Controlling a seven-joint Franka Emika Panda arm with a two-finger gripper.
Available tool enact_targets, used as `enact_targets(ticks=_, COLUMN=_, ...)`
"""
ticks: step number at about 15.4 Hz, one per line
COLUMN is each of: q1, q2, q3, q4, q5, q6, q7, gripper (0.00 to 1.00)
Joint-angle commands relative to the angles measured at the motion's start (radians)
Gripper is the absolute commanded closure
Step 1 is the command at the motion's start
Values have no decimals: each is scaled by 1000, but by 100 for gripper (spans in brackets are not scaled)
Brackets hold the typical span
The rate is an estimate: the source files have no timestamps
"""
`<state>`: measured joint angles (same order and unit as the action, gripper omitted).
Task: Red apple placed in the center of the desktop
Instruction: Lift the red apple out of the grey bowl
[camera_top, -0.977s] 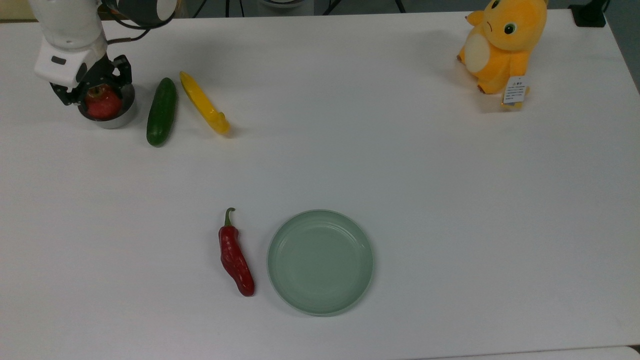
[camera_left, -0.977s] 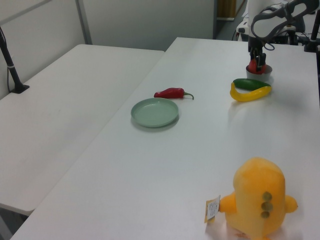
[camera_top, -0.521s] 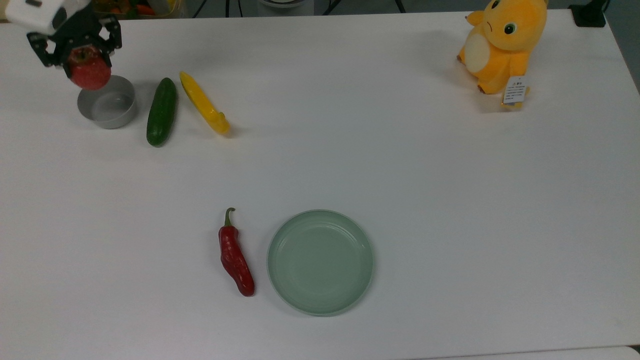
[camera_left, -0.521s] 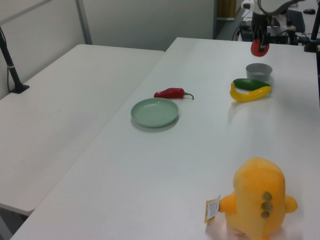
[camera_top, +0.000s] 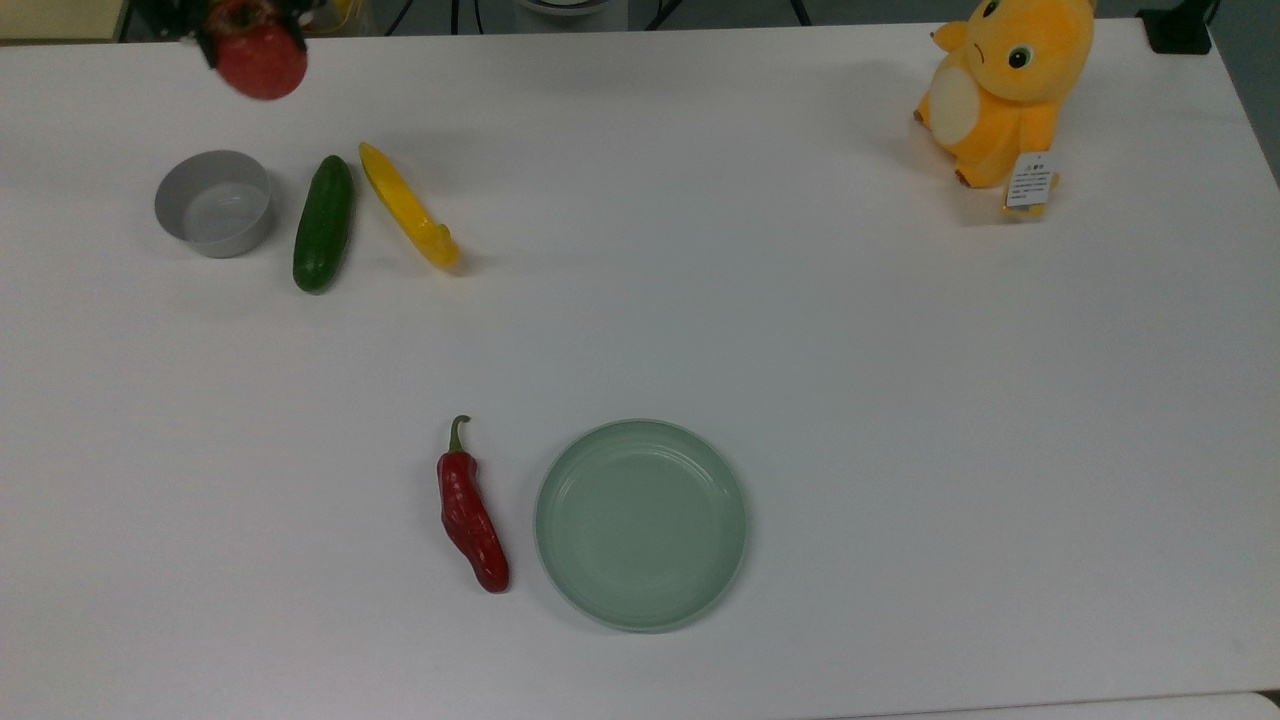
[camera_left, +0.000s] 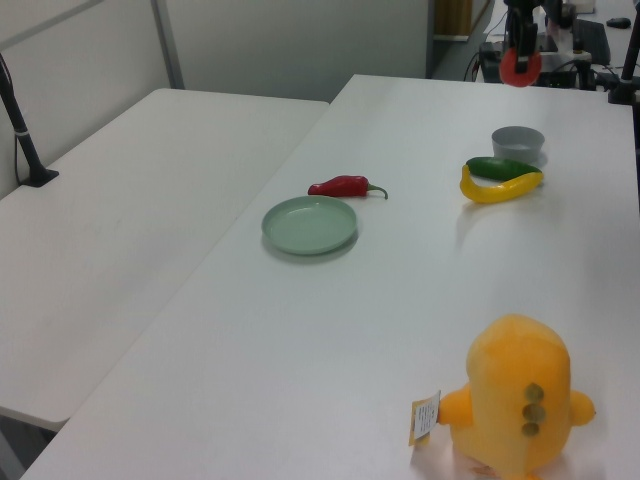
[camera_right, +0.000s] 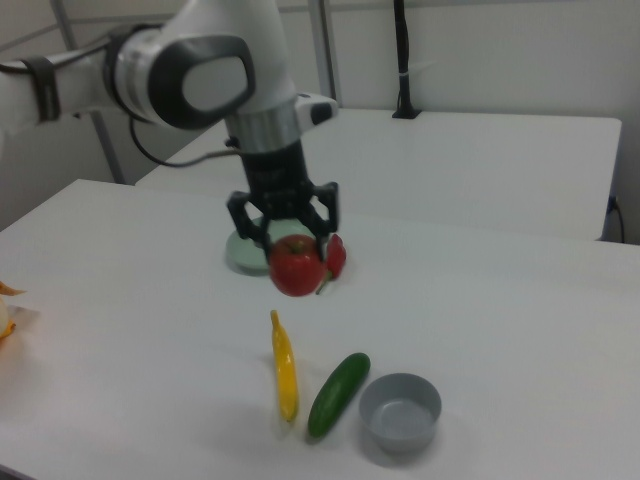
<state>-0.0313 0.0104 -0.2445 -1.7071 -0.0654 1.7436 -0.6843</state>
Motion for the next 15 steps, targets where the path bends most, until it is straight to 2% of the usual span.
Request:
enact_targets(ticks=1, q1=8, q2=-61, q3=16, q4=50, q5=99, q6=-171, q7=81, gripper=65)
enact_targets(ticks=2, q1=33, q2=-61, q3=36, q4=67, q5=116, q6=-212, q7=153, gripper=65)
enact_targets(ticks=5, q1=79, q2=-41, q3=115, q4=61, q5=118, q6=-201, q7=378, gripper=65)
enact_targets(ticks=9, q1=113, q2=22, q3=186, q4=52, q5=118, q6=-112, q7=535, gripper=65)
enact_targets(ticks=11, q1=135, q2=58, q3=195, q4=28, q5=116, q6=-35, q7=584, gripper=64)
enact_targets(ticks=15, q1=178, q2=158, q3=195, q4=-3, q5=114, q6=131, q7=598, gripper=64)
